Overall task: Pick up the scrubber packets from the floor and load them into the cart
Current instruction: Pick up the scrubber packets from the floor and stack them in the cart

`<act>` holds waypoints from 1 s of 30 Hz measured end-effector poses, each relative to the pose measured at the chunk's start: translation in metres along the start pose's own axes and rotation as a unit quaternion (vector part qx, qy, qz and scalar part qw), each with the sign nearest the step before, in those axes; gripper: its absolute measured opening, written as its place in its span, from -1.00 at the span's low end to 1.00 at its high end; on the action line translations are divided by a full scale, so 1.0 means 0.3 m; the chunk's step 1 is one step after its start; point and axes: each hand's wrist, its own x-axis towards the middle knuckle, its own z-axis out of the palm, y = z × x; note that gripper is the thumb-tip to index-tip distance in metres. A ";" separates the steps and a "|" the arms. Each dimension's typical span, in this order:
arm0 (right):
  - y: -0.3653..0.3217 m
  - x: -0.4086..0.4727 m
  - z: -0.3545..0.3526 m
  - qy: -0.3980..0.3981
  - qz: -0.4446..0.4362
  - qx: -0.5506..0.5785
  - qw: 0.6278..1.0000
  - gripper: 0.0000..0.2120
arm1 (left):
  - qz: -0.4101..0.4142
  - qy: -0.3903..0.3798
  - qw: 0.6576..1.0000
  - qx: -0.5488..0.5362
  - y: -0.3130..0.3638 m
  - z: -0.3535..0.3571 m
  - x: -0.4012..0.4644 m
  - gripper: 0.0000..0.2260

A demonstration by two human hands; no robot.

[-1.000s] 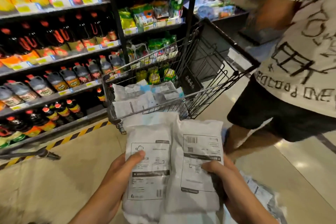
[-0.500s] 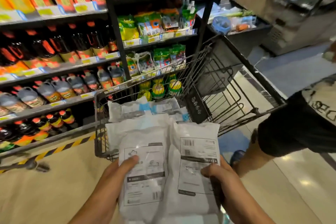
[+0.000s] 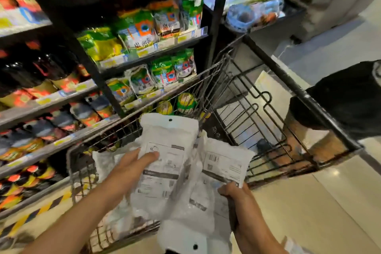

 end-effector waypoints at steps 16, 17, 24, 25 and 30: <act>0.154 0.819 0.156 0.141 0.224 0.168 0.949 -0.87 | 0.038 -0.056 0.935 0.348 0.034 0.255 1.021 -0.81; 0.180 0.857 0.167 0.160 0.233 0.186 0.941 -0.85 | 0.039 -0.052 0.929 0.365 0.013 0.275 1.057 -0.78; 0.267 0.997 0.192 0.209 0.253 0.183 0.927 -0.76 | 0.032 0.009 0.895 0.444 -0.082 0.378 1.181 -0.42; 0.277 1.009 0.199 0.209 0.265 0.176 0.925 -0.74 | 0.039 0.018 0.889 0.456 -0.089 0.383 1.196 -0.52; 0.310 1.052 0.220 0.183 0.288 0.147 0.928 -0.74 | 0.059 0.043 0.858 0.509 -0.114 0.376 1.261 -0.65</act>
